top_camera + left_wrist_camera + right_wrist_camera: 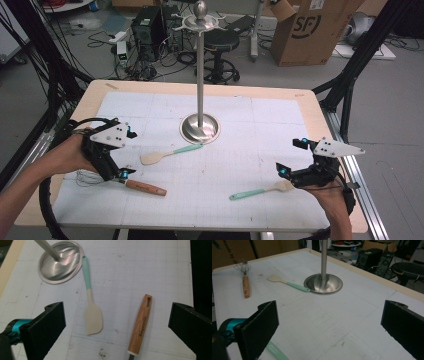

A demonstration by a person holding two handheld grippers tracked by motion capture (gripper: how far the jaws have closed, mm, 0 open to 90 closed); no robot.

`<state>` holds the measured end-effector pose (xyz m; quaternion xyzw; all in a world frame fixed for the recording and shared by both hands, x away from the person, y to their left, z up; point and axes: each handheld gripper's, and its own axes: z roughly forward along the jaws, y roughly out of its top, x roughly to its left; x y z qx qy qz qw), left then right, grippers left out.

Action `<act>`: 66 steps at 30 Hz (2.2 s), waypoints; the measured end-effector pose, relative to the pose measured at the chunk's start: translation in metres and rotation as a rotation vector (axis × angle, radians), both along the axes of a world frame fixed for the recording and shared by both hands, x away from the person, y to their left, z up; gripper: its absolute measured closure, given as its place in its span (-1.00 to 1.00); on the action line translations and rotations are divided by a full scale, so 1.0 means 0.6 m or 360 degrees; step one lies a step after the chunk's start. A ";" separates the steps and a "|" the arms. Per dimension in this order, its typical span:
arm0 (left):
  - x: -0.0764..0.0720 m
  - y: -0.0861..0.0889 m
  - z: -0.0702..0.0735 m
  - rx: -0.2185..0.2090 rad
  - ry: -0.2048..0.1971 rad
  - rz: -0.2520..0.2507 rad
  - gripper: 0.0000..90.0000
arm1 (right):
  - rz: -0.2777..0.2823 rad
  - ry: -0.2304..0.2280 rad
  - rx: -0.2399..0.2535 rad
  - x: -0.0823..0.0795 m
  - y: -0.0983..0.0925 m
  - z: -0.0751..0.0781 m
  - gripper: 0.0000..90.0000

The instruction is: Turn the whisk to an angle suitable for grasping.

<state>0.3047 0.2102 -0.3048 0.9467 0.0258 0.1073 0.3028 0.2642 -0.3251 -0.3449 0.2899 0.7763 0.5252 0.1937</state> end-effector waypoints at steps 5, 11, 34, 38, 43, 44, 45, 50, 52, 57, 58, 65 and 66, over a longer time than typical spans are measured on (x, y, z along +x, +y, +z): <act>0.001 -0.015 -0.018 0.0135 0.0017 -0.0016 -0.96 | 0.0005 0.0005 0.0002 0.000 0.001 -0.001 -1.00; 0.007 -0.029 -0.032 0.0234 0.0041 -0.0040 -0.96 | 0.0001 0.0006 0.0001 0.001 0.002 -0.002 -1.00; 0.003 -0.032 -0.108 0.0402 0.0233 -0.0111 -0.96 | 0.0000 0.0009 0.0007 0.001 0.001 -0.002 -1.00; 0.002 -0.036 -0.119 0.0463 0.0235 -0.0130 -0.96 | 0.0003 0.0010 0.0007 0.001 0.002 -0.002 -1.00; 0.003 -0.043 -0.130 0.0537 0.0251 -0.0144 -0.95 | 0.0004 0.0009 0.0011 0.000 0.001 -0.002 -1.00; 0.003 -0.044 -0.132 0.0546 0.0257 -0.0148 -0.93 | 0.0004 0.0009 0.0011 0.000 0.001 -0.002 -1.00; 0.003 -0.044 -0.132 0.0546 0.0257 -0.0148 -0.90 | 0.0004 0.0009 0.0011 0.000 0.001 -0.002 -1.00; 0.005 -0.049 -0.142 0.0591 0.0301 -0.0177 -0.74 | 0.0010 0.0011 0.0008 0.000 0.001 -0.002 -1.00; 0.004 -0.050 -0.144 0.0611 0.0316 -0.0185 -0.62 | 0.0010 0.0010 0.0007 0.001 0.001 -0.002 -1.00; 0.004 -0.052 -0.149 0.0642 0.0360 -0.0197 -0.43 | 0.0009 0.0012 0.0011 0.000 -0.001 -0.002 -1.00; 0.006 -0.052 -0.151 0.0659 0.0393 -0.0191 -0.32 | 0.0011 0.0013 0.0009 0.000 0.000 -0.002 -1.00; 0.008 -0.055 -0.157 0.0686 0.0426 -0.0205 -0.08 | 0.0019 0.0016 0.0008 0.001 0.002 -0.004 -1.00; 0.009 -0.056 -0.159 0.0694 0.0424 -0.0203 -0.05 | 0.0022 0.0012 0.0010 0.002 0.002 -0.004 -1.00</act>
